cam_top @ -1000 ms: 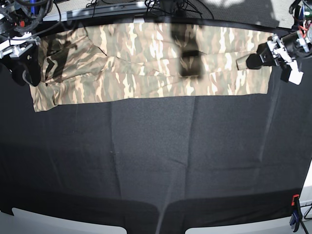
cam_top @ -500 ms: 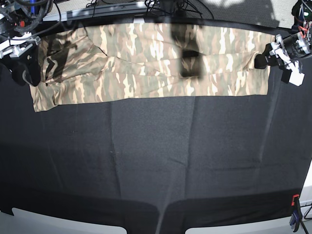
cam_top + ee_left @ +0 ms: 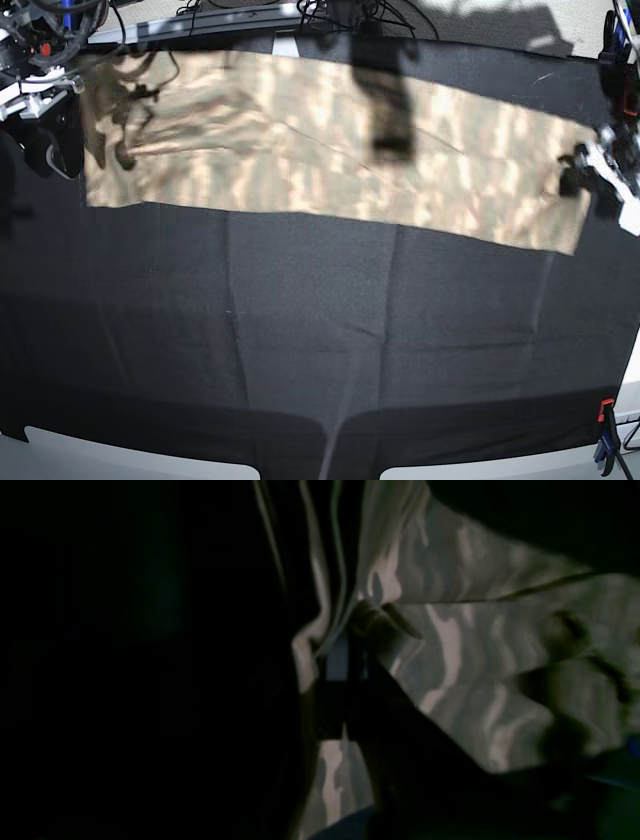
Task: Layout the t-shirt on the table in an organized manner, then fold the t-shirt properly
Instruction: 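Lift the strip end with the left gripper and fold it toward the right gripper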
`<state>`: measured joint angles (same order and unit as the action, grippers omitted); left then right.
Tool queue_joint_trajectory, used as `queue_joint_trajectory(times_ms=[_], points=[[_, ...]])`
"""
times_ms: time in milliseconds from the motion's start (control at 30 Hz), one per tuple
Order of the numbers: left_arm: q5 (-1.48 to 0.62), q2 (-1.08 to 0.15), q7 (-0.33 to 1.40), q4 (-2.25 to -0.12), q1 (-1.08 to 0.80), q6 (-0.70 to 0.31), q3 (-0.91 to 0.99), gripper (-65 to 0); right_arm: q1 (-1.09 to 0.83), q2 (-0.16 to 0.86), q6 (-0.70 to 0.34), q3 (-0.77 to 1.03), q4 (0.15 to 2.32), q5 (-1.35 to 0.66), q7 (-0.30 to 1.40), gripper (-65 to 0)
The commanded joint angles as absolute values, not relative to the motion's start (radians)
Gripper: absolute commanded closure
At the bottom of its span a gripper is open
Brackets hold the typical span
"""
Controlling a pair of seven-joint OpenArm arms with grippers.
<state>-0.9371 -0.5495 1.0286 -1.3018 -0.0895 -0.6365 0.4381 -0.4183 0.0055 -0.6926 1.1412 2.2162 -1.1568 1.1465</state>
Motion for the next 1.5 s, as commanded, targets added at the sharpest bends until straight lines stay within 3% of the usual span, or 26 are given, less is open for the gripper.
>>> queue_joint_trajectory(times_ms=[0,233,333,467,667,900,1233,1467], points=[[-0.921,-0.58,0.993,-1.316,-0.064,-0.619,0.446,0.0,-0.421,0.014,-0.698,1.146,2.235,-1.185,1.119,-28.8],[-0.823,-0.622,0.968,-1.316,-0.038,-0.5,0.446,0.0,-0.421,0.014,-0.698,1.146,2.235,-1.186,1.119,-28.8],[-0.933,-0.635,1.029,-1.319,-0.039,-0.508,0.446,0.0,-0.421,0.014,-0.698,1.146,2.235,-1.186,1.119,-28.8],[-1.079,-0.631,1.082,-1.357,-0.039,-0.593,0.446,0.0,-0.421,0.014,-0.698,1.146,2.235,-1.206,1.12,-28.8],[-1.206,-0.607,1.201,-1.511,-0.078,-0.608,0.444,0.0,-0.421,0.014,-0.698,1.146,2.235,-1.242,1.12,-28.8],[-1.213,-0.427,1.205,-1.668,-0.165,-0.607,0.444,0.0,-0.421,0.014,-0.698,1.145,2.235,-1.242,1.12,-28.8],[-1.206,-0.157,1.256,-1.683,-0.166,-0.607,0.439,0.0,-0.421,0.014,-0.698,1.145,2.235,-1.242,1.12,-28.8],[-1.205,-0.079,1.258,-1.683,-0.166,-0.607,0.348,0.0,-0.421,0.014,-0.698,1.145,2.235,-1.242,1.12,-28.8]])
